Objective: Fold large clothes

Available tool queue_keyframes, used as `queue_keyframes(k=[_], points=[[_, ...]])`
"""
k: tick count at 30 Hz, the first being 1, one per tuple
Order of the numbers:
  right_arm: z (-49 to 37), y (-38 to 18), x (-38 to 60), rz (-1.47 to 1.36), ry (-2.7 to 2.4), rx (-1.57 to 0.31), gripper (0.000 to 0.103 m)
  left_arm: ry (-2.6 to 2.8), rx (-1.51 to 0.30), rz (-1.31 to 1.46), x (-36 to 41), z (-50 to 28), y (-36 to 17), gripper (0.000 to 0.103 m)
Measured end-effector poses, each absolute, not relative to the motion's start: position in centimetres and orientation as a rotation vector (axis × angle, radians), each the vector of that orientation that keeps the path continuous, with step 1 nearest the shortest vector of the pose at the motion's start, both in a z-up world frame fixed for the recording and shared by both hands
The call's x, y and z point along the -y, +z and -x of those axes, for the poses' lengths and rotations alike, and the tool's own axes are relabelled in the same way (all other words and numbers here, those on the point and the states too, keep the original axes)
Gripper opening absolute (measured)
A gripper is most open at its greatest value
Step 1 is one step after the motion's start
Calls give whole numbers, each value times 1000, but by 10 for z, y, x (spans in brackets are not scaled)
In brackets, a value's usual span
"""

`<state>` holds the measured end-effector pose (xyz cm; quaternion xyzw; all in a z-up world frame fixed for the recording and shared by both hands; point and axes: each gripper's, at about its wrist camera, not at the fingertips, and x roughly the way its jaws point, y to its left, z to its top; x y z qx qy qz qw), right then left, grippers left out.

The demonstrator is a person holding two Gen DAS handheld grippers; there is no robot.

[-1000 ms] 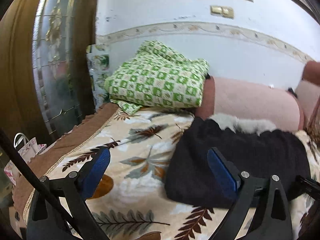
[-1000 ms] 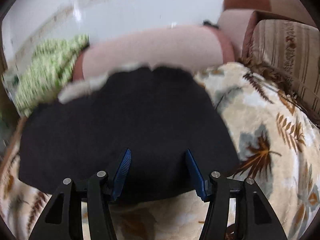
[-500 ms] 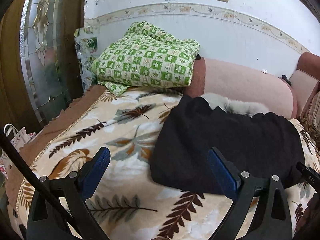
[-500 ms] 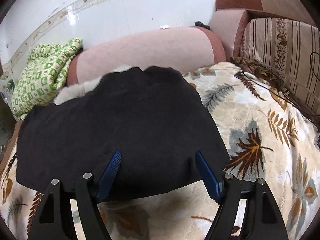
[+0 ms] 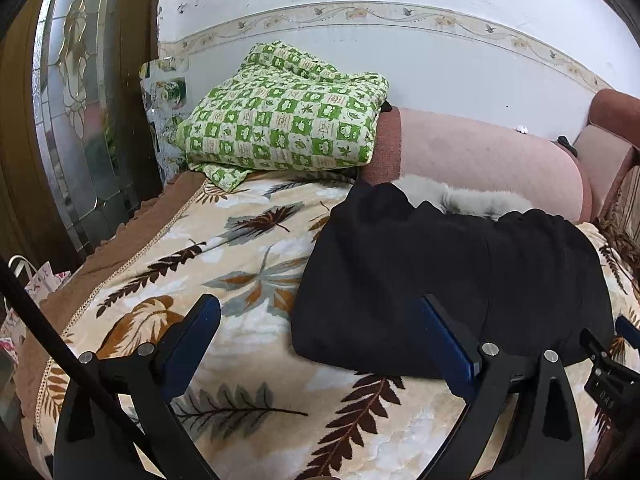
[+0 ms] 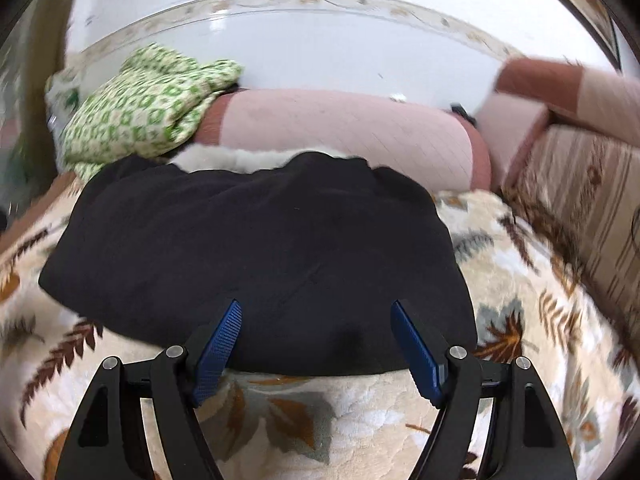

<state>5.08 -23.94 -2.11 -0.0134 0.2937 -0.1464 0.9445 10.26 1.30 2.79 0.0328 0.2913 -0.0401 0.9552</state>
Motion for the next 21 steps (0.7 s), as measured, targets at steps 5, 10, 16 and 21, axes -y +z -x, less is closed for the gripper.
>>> queue_keyframes(k=[5,10,16,21], points=[[-50,-24,220,136,-276,-594,82,-80,-590,-74,-12,-102,28,97],[-51,-27,211,163,-247,-611,82,-65,-601,-77,-12,-102,26,97],[-52,-31,205,177,-232,-641,82,-48,-607,-83,-15,-101,25,97],[-52,-32,206,169,-228,-658,82,-40,-624,-99,-14,-103,22,97]])
